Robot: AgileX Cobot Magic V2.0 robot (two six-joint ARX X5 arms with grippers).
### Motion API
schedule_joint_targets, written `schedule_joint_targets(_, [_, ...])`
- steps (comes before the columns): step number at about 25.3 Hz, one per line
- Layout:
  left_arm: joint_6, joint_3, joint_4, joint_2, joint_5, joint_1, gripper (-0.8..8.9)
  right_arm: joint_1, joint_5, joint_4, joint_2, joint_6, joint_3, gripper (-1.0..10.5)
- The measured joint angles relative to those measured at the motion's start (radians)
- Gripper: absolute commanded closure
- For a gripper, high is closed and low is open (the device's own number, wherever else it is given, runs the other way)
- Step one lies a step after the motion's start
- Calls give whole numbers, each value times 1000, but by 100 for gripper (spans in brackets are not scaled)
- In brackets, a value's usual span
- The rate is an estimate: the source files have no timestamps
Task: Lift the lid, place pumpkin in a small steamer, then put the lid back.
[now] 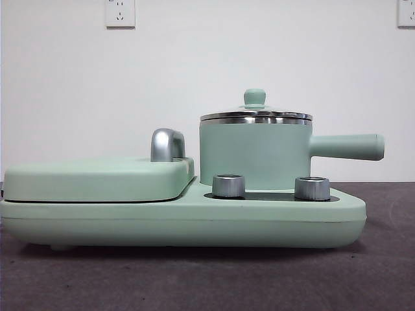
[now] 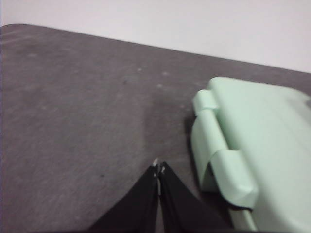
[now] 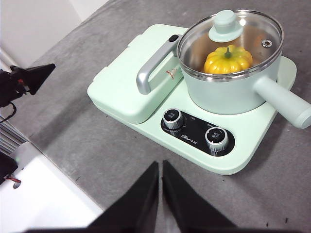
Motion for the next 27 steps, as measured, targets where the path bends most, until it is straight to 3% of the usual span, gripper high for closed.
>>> schedule_joint_targets(9, [11,-44,24,-2,-5,0,808,0,0,0,0,0,0,937])
schedule_joint_targets(19, [130,-72,98,-1,-5,0,808,0,0,0,0,0,0,937])
schedule_joint_targets(27, [150,-72,100,-1,-5,0,808,0,0,0,0,0,0,937])
